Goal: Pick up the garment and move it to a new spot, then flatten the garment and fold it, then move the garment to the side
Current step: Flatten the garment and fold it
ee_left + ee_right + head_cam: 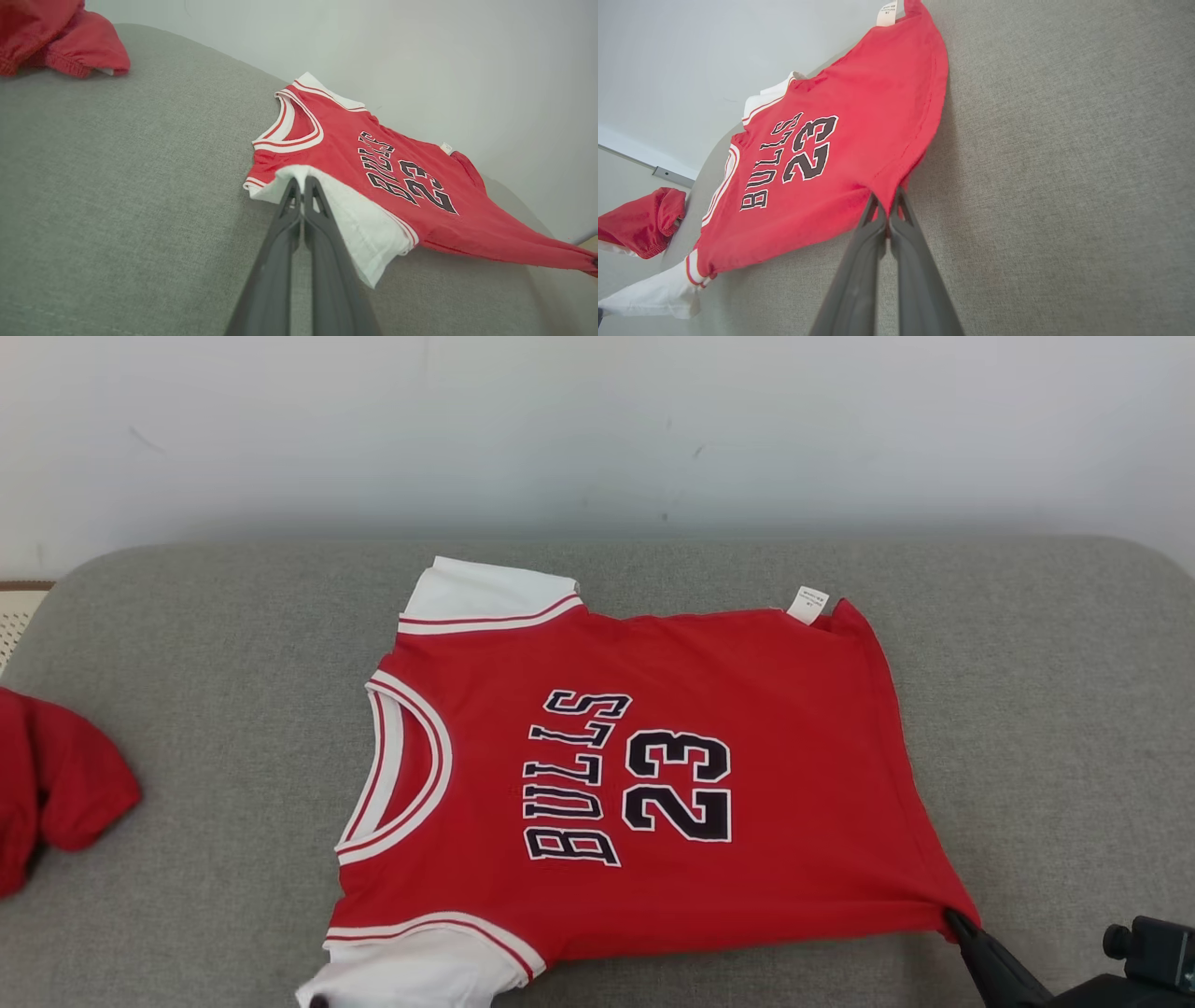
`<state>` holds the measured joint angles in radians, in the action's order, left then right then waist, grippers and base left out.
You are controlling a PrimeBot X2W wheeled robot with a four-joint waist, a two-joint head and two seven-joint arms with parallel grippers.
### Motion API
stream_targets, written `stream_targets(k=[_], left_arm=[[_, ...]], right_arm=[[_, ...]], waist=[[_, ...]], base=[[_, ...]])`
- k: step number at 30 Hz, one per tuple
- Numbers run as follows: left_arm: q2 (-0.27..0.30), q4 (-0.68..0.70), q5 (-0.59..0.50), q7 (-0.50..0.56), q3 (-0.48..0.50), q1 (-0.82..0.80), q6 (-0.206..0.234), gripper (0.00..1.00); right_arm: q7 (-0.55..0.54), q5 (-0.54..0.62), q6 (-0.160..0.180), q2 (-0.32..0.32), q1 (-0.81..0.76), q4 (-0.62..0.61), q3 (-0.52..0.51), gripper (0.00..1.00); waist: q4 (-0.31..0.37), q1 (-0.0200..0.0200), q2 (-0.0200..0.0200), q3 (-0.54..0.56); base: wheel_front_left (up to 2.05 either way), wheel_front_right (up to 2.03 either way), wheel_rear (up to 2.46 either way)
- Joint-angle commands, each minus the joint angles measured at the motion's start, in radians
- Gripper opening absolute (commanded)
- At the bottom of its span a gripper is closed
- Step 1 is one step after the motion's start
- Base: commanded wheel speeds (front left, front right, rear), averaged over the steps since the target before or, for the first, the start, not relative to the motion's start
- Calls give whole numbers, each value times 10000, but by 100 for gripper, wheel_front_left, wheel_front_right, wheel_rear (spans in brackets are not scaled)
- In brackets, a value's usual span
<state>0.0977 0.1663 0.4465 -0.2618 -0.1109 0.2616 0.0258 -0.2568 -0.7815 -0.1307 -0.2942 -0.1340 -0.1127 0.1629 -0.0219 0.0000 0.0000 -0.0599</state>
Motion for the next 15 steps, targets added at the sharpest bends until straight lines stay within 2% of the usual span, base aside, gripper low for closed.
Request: stream_targets(k=[1,9,15], left_arm=[[87,6,-91,-40,10,-199,-89,0],[887,-146,-454,311,98,-2136,-571,0],[1375,-1000,-261,715,235,-3737,-862,0]], right_arm=[[-32,57,-1,42,94,-5,-82,0],[-332,404,-1,525,1084,490,-204,0],[-485,673,-1,731,2349,1333,58,0]], waist=[[11,0,0,-41],[319,0,0,-404],[642,0,0,-797]], base=[[0,0,0],[0,0,0],[0,0,0]])
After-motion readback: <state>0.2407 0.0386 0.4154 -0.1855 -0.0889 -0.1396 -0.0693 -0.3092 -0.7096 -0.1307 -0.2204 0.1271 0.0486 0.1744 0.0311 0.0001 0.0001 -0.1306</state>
